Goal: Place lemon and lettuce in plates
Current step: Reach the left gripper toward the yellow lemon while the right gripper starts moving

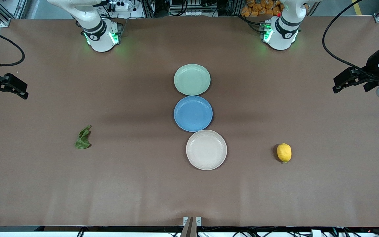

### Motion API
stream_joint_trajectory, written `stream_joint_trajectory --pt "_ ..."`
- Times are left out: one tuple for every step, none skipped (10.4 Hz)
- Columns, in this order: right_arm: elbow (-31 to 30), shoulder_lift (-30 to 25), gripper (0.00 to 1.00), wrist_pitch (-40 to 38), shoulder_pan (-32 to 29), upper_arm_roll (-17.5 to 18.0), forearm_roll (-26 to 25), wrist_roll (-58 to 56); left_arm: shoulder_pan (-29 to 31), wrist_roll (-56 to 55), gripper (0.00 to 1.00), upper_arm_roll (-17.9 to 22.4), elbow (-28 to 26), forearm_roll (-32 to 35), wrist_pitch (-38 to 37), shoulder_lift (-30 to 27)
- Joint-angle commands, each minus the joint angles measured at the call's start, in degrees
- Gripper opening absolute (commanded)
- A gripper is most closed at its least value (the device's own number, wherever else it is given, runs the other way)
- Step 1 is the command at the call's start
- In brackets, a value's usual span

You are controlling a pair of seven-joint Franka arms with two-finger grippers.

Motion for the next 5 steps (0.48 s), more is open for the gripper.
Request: stream_joint_trajectory --pt "0.7 -0.1 1.0 -0.6 -0.7 0.2 1.4 0.9 0.1 1.1 1.0 -0.3 -0.2 0.9 -0.6 -0.6" --pt "0.7 -0.1 1.0 -0.6 -0.7 0.2 1.4 0.9 0.0 1.2 1.0 -0.3 -0.2 0.8 -0.6 -0.5" --pt "0.7 -0.1 1.0 -0.6 -0.7 0.2 1.4 0.9 -0.1 1.3 1.0 -0.3 -0.2 0.5 -0.6 -0.5" --pt "0.7 -0.1 1.0 -0.6 -0.7 0.3 1.4 0.9 -0.1 1.6 1.0 -0.3 -0.3 0.6 -0.6 -0.4" --pt "0.7 -0.1 1.0 -0.5 -0.7 0.2 1.4 0.8 -0.5 1.6 1.0 -0.3 -0.7 0.7 -0.6 0.0"
